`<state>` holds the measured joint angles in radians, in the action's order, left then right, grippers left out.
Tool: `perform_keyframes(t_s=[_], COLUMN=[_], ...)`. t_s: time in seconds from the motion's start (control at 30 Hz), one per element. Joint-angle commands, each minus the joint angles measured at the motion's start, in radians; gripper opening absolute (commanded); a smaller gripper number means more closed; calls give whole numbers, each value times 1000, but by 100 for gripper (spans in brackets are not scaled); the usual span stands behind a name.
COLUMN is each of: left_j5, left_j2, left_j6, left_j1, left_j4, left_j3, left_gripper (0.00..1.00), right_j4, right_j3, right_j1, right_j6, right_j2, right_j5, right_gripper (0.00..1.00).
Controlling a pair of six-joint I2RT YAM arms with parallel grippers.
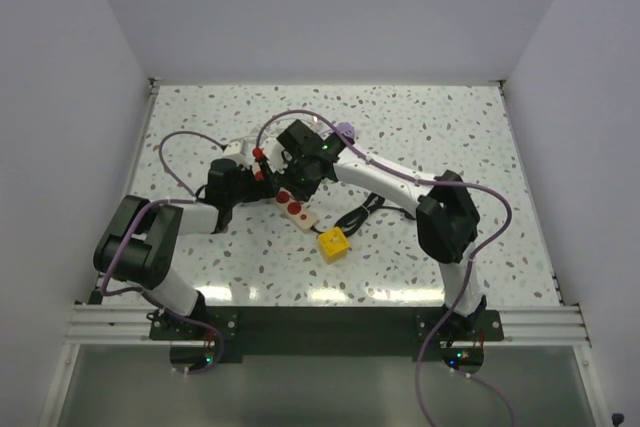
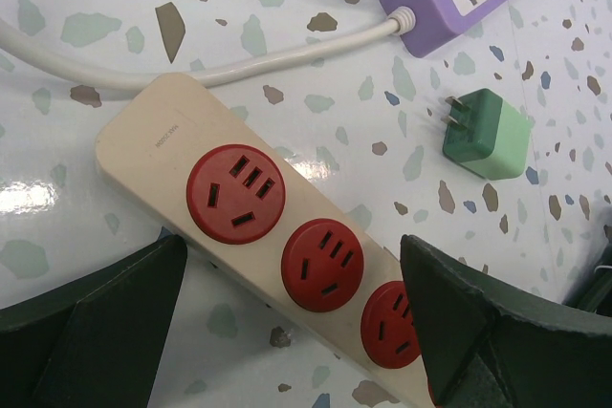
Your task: Insert the plug
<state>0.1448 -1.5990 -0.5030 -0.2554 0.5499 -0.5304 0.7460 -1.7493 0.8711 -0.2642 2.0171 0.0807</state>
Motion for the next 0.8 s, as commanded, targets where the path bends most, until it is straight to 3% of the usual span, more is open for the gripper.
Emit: perform_keyframes(t_s=[0.0, 0.77], left_j5=[27, 32], left_j2=[-4, -10], left_j6=[21, 26], left_j1=[-2, -1], left_j4=[28, 38], left_j3=[-25, -19], left_gripper=[99, 99], right_j4=[50, 32], right_j3=[-56, -36], right_j1=[2, 2], right_j6=[59, 206], right_j2=[20, 28], right_j5=[-55, -13], right_gripper=[0, 0])
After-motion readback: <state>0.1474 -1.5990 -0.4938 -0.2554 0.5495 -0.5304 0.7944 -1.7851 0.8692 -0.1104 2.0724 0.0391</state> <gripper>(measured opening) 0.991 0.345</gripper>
